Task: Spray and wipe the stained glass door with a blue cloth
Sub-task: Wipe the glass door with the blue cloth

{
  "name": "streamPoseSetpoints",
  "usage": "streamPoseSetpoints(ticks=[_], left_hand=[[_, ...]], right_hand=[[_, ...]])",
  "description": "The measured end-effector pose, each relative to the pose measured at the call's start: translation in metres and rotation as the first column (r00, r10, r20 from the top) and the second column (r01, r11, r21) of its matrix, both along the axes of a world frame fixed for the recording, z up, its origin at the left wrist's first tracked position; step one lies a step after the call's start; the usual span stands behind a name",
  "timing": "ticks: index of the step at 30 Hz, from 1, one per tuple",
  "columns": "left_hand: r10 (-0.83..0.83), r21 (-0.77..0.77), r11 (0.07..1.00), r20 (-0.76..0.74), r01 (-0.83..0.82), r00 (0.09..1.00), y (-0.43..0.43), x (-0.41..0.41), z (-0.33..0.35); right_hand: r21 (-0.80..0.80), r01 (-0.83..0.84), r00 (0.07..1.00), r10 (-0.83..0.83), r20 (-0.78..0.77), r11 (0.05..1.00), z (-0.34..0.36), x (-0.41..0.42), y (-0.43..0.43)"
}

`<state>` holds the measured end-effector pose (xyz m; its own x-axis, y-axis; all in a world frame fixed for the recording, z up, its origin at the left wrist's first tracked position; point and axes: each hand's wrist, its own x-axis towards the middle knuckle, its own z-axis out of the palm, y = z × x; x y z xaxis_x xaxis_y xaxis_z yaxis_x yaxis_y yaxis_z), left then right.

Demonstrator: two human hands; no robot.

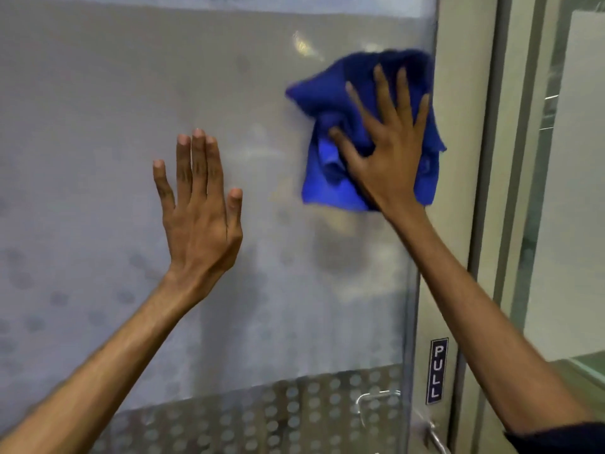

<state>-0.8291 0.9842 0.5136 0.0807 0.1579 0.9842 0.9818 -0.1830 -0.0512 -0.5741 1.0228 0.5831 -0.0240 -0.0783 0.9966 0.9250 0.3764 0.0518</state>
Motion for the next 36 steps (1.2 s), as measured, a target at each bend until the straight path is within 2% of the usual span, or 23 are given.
streamPoseSetpoints(ticks=[3, 6, 8, 10, 12, 14, 19, 22, 24, 26, 29, 31, 32, 35, 36], left_hand=[[-0.019, -0.024, 1.000, 0.031, 0.020, 0.999, -0.003, -0.001, -0.010], [-0.049, -0.061, 0.997, 0.057, 0.052, 0.997, -0.009, -0.002, -0.046], [-0.063, -0.080, 0.994, 0.058, 0.068, 0.996, -0.010, -0.001, -0.081], [-0.061, -0.095, 0.993, 0.037, 0.065, 0.997, -0.009, 0.000, -0.113], [-0.058, -0.110, 0.992, 0.036, 0.061, 0.998, -0.009, 0.002, -0.136], [-0.076, -0.128, 0.988, 0.058, 0.083, 0.995, -0.010, 0.003, -0.154], [-0.059, -0.173, 0.983, 0.039, 0.065, 0.998, -0.015, 0.008, -0.174], [-0.037, -0.201, 0.978, 0.076, 0.052, 0.996, -0.016, 0.015, -0.169], [-0.030, -0.197, 0.979, 0.080, 0.045, 0.996, -0.015, 0.019, -0.163], [-0.024, -0.193, 0.981, 0.076, 0.038, 0.997, -0.014, 0.022, -0.156], [-0.006, -0.193, 0.981, 0.068, 0.019, 0.998, -0.012, 0.024, -0.150], [-0.006, -0.205, 0.979, 0.041, 0.015, 0.999, -0.012, 0.019, -0.150], [-0.011, -0.207, 0.978, 0.027, 0.016, 1.000, -0.013, 0.016, -0.151], [-0.016, -0.214, 0.977, 0.034, 0.023, 0.999, -0.017, 0.011, -0.148], [-0.010, -0.212, 0.977, 0.050, 0.021, 0.999, -0.018, 0.011, -0.148]], right_hand=[[-0.032, -0.116, 0.991, 0.118, 0.068, 0.993, -0.081, -0.003, -0.009], [-0.203, -0.198, 0.979, 0.205, 0.015, 0.959, -0.199, -0.005, -0.019], [-0.333, -0.148, 0.982, 0.178, 0.060, 0.931, -0.279, -0.004, -0.030], [-0.415, -0.042, 0.962, 0.149, 0.231, 0.909, -0.323, 0.011, -0.035], [-0.404, 0.022, 0.926, 0.134, 0.354, 0.914, -0.317, 0.033, -0.030], [-0.361, -0.021, 0.932, 0.148, 0.330, 0.933, -0.284, 0.042, -0.025], [-0.176, -0.103, 0.994, 0.098, -0.038, 0.979, -0.150, 0.015, -0.016], [-0.128, -0.117, 0.983, 0.096, -0.158, 0.985, -0.103, -0.001, -0.016], [-0.128, -0.094, 0.981, 0.070, -0.181, 0.987, -0.117, -0.013, -0.017], [-0.161, -0.099, 0.986, 0.074, -0.150, 0.982, -0.161, -0.023, -0.021], [-0.261, -0.092, 0.995, 0.097, 0.008, 0.961, -0.231, -0.014, -0.026], [-0.270, -0.043, 0.993, 0.071, 0.096, 0.962, -0.239, 0.006, -0.028], [-0.259, -0.051, 0.996, 0.067, 0.052, 0.964, -0.225, 0.012, -0.027], [-0.187, -0.129, 0.959, 0.075, -0.274, 0.974, -0.153, -0.007, -0.027], [-0.176, -0.116, 0.944, 0.053, -0.325, 0.978, -0.137, -0.025, -0.027]])
